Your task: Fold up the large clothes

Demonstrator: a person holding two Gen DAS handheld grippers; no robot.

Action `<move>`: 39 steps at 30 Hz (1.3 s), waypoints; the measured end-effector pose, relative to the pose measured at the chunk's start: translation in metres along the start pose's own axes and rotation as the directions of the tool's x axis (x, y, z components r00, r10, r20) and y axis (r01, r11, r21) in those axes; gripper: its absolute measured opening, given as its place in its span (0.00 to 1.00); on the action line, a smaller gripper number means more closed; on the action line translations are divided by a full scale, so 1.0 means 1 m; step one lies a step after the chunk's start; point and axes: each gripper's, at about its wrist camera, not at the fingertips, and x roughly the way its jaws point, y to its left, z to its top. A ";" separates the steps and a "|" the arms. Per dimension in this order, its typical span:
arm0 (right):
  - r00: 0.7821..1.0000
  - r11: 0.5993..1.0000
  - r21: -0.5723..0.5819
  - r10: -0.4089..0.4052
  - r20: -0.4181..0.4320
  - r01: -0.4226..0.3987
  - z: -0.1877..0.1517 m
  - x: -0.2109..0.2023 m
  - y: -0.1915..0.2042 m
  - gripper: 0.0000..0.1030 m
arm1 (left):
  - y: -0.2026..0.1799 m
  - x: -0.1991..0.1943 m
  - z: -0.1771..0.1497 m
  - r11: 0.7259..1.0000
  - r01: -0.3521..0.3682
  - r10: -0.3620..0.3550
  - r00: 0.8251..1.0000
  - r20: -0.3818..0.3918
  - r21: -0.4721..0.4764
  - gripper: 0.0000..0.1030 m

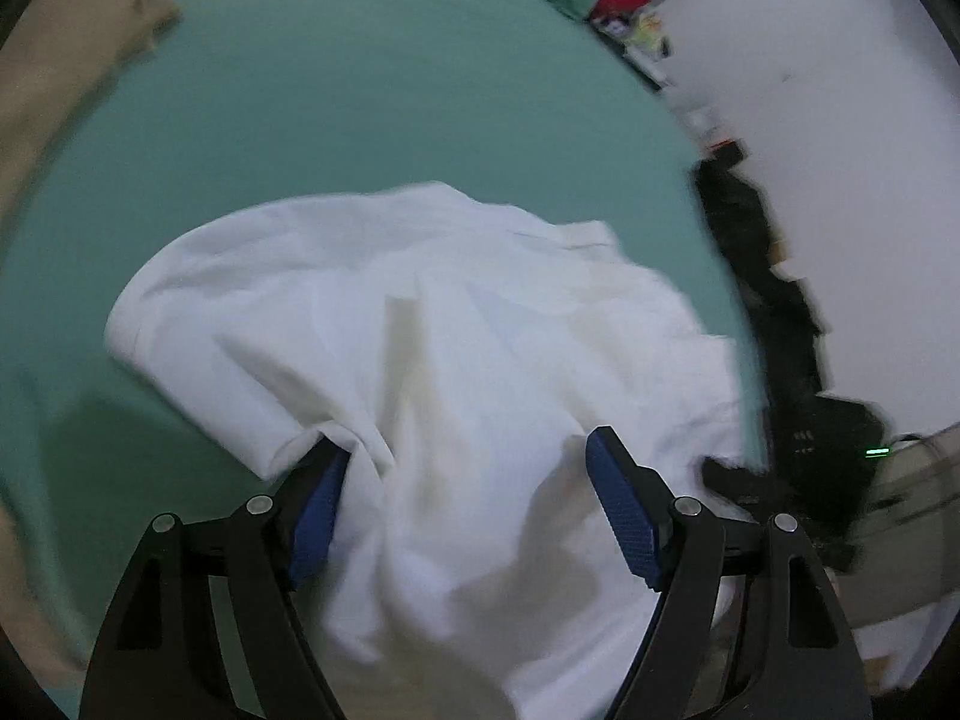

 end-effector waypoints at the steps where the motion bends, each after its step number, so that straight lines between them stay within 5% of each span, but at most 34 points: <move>1: 1.000 1.000 0.024 0.011 -0.003 -0.011 -0.001 0.004 -0.004 0.71 | -0.002 0.002 -0.003 1.000 0.024 -0.024 1.000 -0.006 -0.001 0.77; 6: 0.999 0.999 0.027 0.026 0.029 -0.027 -0.005 0.009 -0.004 0.72 | -0.022 0.016 -0.012 0.992 0.107 -0.102 0.992 -0.080 0.065 0.77; 17: 0.999 1.000 0.002 0.020 0.043 -0.020 -0.005 0.011 -0.001 0.72 | -0.046 0.026 -0.024 0.972 -0.054 0.064 0.997 -0.041 0.228 0.76; 25: 0.998 0.998 -0.032 0.058 0.034 -0.057 -0.010 0.021 0.015 0.72 | -0.060 0.027 -0.026 0.949 -0.142 0.146 0.989 0.008 0.283 0.46; 28: 0.996 0.997 -0.012 0.078 0.041 -0.078 -0.010 0.023 0.013 0.56 | -0.056 0.026 -0.025 0.955 -0.114 0.115 0.993 0.011 0.273 0.36; 30: 0.990 0.990 0.030 0.136 0.037 -0.138 -0.011 0.024 0.008 0.33 | -0.056 0.025 -0.028 0.951 -0.117 0.114 0.993 0.026 0.285 0.32; 33: 0.981 0.980 0.051 0.189 0.049 -0.192 -0.014 0.024 0.009 0.25 | -0.062 0.023 -0.031 0.948 -0.131 0.122 0.991 0.052 0.291 0.28; 39: 0.990 0.993 -0.042 0.116 0.079 -0.113 -0.008 0.007 0.040 0.23 | -0.068 0.009 -0.035 0.954 -0.131 0.111 0.990 0.085 0.271 0.23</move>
